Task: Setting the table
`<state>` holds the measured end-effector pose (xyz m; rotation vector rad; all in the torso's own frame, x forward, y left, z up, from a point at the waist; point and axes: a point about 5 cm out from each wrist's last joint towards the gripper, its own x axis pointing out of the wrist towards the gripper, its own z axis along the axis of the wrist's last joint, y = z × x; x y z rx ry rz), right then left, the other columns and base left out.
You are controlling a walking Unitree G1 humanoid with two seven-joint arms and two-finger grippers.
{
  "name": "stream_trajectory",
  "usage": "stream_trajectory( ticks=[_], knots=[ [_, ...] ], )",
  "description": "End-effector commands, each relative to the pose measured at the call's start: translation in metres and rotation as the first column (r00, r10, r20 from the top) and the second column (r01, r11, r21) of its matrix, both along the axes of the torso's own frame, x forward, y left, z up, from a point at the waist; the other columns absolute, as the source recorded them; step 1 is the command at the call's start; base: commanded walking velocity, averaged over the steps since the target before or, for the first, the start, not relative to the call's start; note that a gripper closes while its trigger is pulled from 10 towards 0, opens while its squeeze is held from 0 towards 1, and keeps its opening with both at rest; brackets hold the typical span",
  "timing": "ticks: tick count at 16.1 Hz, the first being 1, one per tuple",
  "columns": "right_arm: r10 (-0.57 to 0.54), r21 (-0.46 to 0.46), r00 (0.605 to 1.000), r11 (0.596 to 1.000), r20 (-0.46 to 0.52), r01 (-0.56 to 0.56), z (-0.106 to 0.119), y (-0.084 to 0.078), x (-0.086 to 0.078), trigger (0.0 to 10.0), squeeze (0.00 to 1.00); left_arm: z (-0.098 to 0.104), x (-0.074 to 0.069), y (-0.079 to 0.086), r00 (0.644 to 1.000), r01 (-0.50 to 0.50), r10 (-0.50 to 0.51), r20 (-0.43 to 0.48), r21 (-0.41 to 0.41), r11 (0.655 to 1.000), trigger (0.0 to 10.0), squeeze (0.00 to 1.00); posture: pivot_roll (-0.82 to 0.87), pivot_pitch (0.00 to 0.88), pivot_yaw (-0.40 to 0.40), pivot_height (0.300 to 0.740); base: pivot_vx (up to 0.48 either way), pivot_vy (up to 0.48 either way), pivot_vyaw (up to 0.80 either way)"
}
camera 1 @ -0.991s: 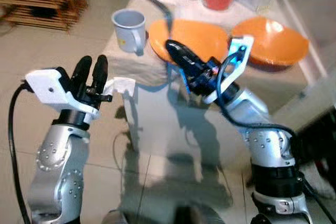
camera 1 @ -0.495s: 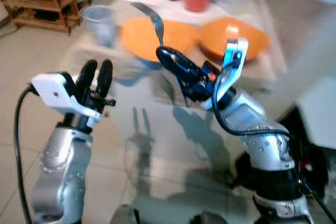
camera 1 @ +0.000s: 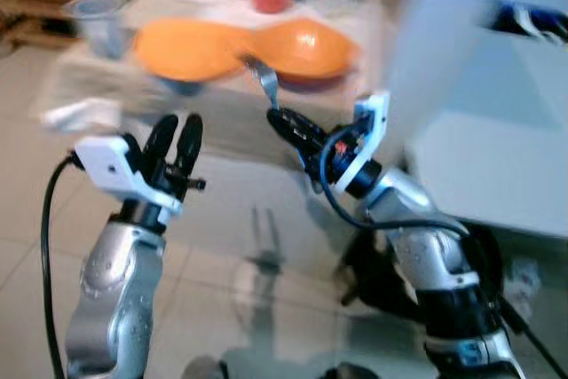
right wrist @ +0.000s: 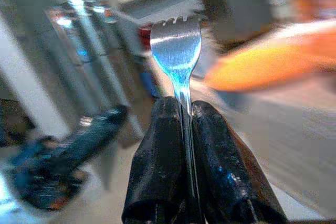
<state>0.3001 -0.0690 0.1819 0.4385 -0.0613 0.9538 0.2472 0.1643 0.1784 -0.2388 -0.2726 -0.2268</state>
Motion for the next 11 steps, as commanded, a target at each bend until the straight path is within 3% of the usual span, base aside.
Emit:
stream_trajectory(
  ticks=[1,7,11],
  knots=[
    [-0.060,-0.022,0.998,0.998,0.016,0.060,-0.001,-0.008,0.005,10.0,0.00,-0.002,0.000,-0.005,1.000,0.027,-0.027,0.003,0.024,0.999,10.0,0.00,-0.08,0.099,-0.016,0.740,0.000,-0.458,0.00],
    [-0.145,-0.076,0.989,0.987,-0.022,0.143,-0.022,-0.017,0.010,10.0,0.00,-0.025,-0.001,-0.007,0.997,0.044,-0.041,-0.063,0.053,0.998,10.0,0.00,-0.09,0.086,-0.014,0.740,0.000,-0.458,0.00],
    [-0.146,-0.098,0.989,0.985,-0.030,0.143,-0.035,-0.019,0.002,10.0,0.00,-0.037,-0.004,-0.010,0.994,0.058,-0.052,-0.096,0.061,0.996,10.0,0.00,-0.09,0.094,-0.009,0.740,0.000,-0.458,0.00]
  ],
)
